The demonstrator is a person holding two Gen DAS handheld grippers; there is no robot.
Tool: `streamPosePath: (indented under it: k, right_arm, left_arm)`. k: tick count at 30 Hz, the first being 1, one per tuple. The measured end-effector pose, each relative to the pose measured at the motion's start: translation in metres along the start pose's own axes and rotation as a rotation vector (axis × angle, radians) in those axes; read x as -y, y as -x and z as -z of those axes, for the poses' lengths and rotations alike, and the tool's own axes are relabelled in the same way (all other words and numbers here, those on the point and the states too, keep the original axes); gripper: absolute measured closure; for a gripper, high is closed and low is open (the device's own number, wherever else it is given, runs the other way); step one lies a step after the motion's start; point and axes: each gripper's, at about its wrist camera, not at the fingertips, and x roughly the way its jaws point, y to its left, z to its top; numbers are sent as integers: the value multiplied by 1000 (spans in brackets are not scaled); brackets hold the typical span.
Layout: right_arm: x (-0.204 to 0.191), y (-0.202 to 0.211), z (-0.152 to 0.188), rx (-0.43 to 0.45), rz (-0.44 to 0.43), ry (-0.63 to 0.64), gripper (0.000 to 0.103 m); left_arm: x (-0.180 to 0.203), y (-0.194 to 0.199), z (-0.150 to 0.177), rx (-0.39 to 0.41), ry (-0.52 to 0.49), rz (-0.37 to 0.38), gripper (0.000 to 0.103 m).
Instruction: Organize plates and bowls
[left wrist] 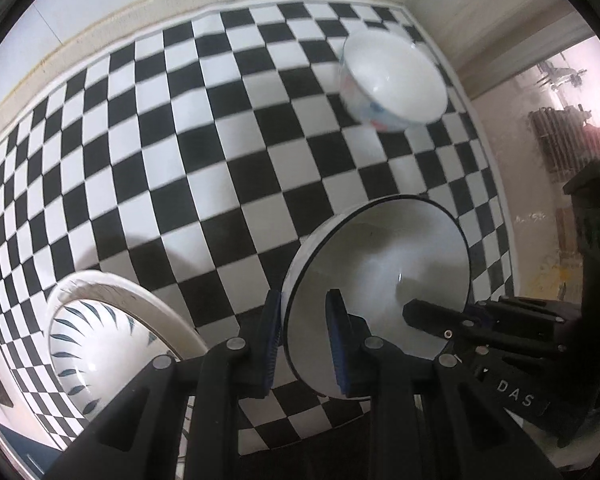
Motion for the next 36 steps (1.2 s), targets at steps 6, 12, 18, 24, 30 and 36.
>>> streamPosePath:
  k: [6, 12, 18, 24, 30, 36]
  right_arm:
    - [6, -8, -4, -22, 16, -8, 90]
    - [6, -18, -6, -46, 22, -20, 90]
    - [0, -17, -10, -58, 63, -8, 89]
    - [-5, -14, -10, -74, 119, 21, 86]
    - [-5, -17, -10, -90, 124, 35, 86]
    - [3, -13, -10, -90, 92, 14, 86]
  left_arm:
    - [5, -16, 4, -46, -10, -8, 83]
    - [6, -29, 10, -81, -10, -28, 83]
    - [6, -28, 14, -90, -3, -27, 83]
    - [7, -24, 14, -82, -2, -23, 83]
    - [8, -24, 14, -77, -8, -38, 83]
    - [10, -18, 16, -62, -2, -55, 83]
